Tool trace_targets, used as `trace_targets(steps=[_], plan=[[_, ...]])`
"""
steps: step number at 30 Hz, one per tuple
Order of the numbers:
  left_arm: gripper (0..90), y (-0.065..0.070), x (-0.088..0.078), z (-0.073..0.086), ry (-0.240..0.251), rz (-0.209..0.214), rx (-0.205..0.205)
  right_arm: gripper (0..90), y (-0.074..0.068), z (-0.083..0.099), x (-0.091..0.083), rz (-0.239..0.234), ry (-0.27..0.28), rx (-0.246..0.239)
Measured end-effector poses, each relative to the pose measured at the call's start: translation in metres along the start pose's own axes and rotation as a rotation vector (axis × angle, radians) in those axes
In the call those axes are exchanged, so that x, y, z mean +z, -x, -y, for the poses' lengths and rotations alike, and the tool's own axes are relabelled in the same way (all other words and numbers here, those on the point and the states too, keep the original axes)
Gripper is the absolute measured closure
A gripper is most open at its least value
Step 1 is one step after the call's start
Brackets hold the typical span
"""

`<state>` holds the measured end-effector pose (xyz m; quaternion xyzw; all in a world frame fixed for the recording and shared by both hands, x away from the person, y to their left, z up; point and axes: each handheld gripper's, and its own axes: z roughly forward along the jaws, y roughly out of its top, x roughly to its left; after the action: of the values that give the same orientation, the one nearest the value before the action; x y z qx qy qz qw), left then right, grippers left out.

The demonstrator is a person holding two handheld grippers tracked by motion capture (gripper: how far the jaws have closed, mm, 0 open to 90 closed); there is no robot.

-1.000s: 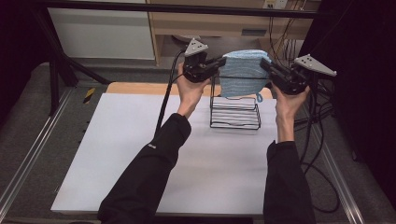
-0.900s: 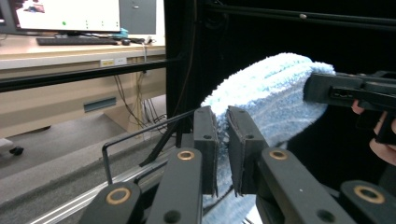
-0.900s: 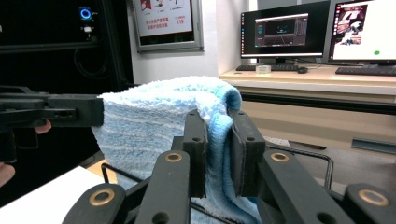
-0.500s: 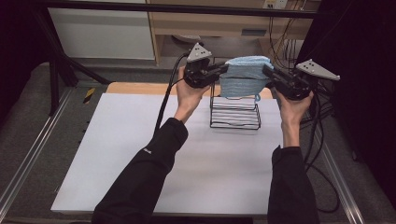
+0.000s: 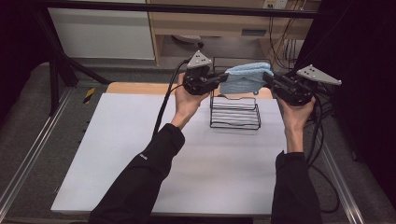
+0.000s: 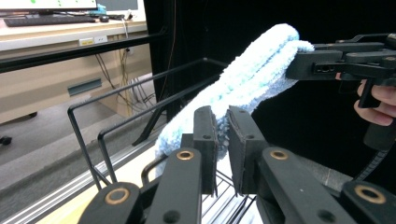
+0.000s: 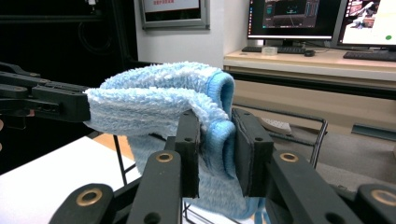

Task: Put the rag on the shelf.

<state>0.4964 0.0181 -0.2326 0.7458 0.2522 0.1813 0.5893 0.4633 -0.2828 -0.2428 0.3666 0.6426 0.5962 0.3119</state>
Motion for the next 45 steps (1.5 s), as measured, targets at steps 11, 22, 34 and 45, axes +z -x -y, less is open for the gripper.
trace_targets(steps=[11,22,34,45], plan=[[81.7,0.004,-0.003,0.01,-0.024,-0.013,0.01,51.0,-0.005,0.002,-0.011,-0.025,-0.026,-0.002],[81.4,0.008,-0.003,0.015,-0.055,-0.023,0.041,61.9,-0.02,-0.029,-0.01,-0.037,-0.011,-0.006],[75.1,0.005,-0.014,0.015,-0.089,0.022,-0.057,87.6,-0.022,-0.017,0.008,-0.023,-0.174,0.002],[80.9,0.01,-0.018,0.004,-0.072,0.007,-0.067,87.6,-0.018,0.006,0.011,-0.023,-0.202,0.005]])
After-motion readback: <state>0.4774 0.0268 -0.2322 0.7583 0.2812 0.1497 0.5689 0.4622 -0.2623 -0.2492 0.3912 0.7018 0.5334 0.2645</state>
